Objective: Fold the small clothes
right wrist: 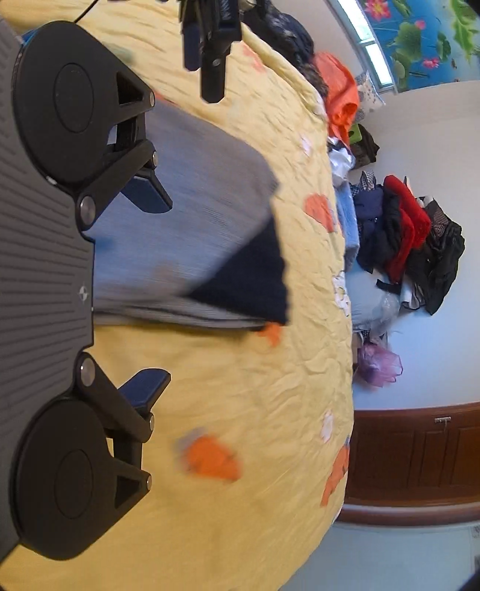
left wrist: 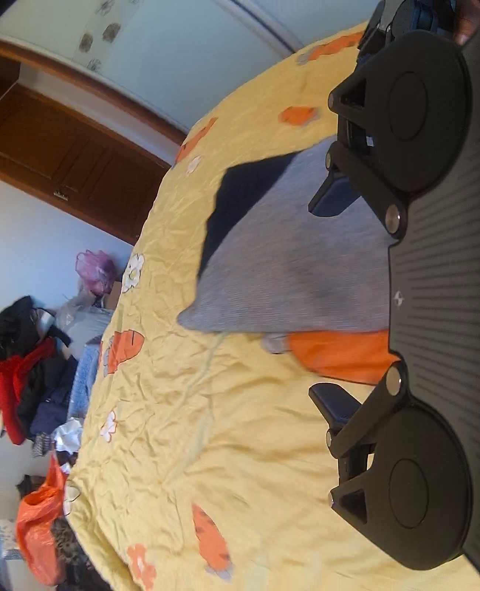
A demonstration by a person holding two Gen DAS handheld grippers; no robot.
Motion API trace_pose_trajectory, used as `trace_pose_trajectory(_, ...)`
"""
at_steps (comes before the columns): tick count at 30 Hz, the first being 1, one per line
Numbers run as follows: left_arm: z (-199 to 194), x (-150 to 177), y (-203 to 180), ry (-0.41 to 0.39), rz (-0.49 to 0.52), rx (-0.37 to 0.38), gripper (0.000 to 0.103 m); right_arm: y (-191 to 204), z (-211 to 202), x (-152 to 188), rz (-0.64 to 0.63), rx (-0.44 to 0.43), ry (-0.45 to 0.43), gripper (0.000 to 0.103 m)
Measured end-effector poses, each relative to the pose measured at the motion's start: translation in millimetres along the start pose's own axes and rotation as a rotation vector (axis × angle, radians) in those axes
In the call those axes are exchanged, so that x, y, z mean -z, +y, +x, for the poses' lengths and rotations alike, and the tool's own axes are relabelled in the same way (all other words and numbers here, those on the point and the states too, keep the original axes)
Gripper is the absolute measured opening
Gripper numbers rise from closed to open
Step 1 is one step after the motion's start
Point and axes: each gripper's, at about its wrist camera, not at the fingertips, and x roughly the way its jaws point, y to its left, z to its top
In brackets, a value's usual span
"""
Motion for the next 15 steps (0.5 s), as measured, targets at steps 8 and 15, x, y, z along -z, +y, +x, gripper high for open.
trace_pose_trajectory(8, -30.7, 76.2, -28.5, -0.005, 0.038, -0.083, 0.098, 45.6, -33.0, 60.5, -0.052, -0.008, 0.015, 0.093)
trace_pose_trajectory(15, -26.5, 101.8, -32.4, -0.026, 0.089, -0.142, 0.099, 49.4, -22.9, 67.9, -0.083, 0.036, 0.033, 0.098)
